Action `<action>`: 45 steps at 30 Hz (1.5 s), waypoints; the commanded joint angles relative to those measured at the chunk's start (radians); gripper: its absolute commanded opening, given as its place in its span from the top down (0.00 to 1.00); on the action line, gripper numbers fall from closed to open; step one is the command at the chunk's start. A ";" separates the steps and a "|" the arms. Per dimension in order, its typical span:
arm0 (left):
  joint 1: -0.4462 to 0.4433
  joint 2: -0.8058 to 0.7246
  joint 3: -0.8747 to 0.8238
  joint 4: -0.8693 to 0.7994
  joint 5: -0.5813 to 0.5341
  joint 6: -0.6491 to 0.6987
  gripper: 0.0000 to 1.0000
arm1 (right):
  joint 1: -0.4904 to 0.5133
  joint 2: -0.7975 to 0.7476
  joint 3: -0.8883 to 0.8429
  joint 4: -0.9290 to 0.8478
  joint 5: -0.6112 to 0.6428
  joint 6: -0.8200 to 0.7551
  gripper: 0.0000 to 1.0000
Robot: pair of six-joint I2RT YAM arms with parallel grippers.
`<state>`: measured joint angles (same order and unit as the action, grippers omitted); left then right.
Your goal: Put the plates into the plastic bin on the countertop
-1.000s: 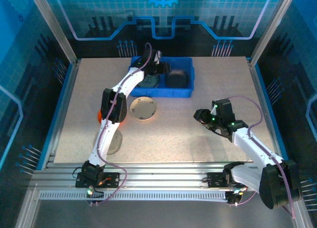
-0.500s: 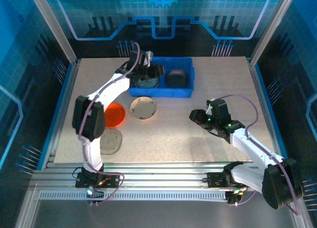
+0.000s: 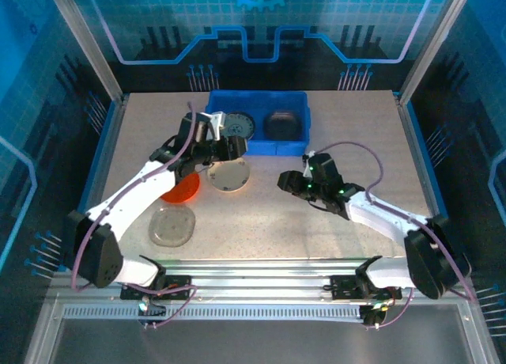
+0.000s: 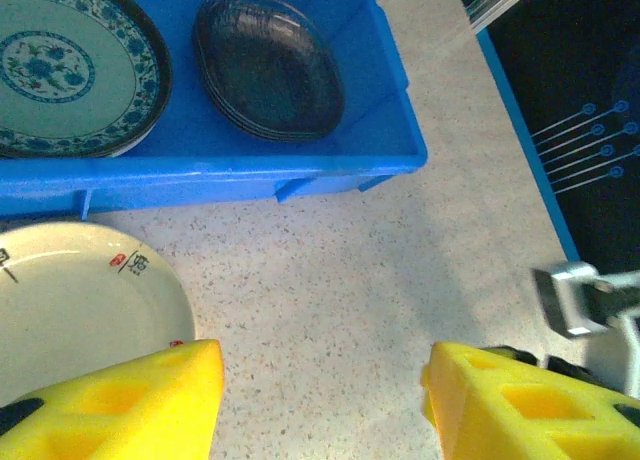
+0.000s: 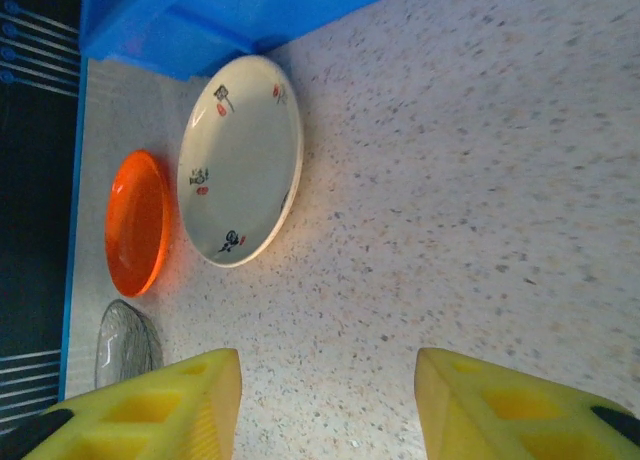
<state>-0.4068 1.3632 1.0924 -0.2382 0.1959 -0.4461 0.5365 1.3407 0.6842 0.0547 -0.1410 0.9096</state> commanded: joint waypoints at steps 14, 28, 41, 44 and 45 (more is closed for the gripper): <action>-0.004 -0.273 -0.383 0.112 0.020 -0.155 0.44 | 0.086 0.364 0.189 0.210 -0.053 0.034 0.65; -0.006 -0.305 -0.512 0.189 0.032 -0.196 0.42 | 0.099 0.571 0.329 0.255 -0.083 0.108 0.65; -0.005 -0.283 -0.531 0.211 0.020 -0.186 0.41 | 0.100 0.648 0.370 0.238 -0.087 0.144 0.67; -0.005 -0.276 -0.532 0.216 0.021 -0.186 0.41 | 0.100 0.667 0.387 0.221 -0.086 0.146 0.67; -0.005 -0.275 -0.532 0.214 0.021 -0.186 0.41 | 0.099 0.672 0.392 0.221 -0.087 0.146 0.68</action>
<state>-0.4091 1.0801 0.5713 -0.0528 0.2073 -0.6304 0.6228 1.9869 1.0443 0.2813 -0.2180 1.0416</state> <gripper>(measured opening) 0.592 0.326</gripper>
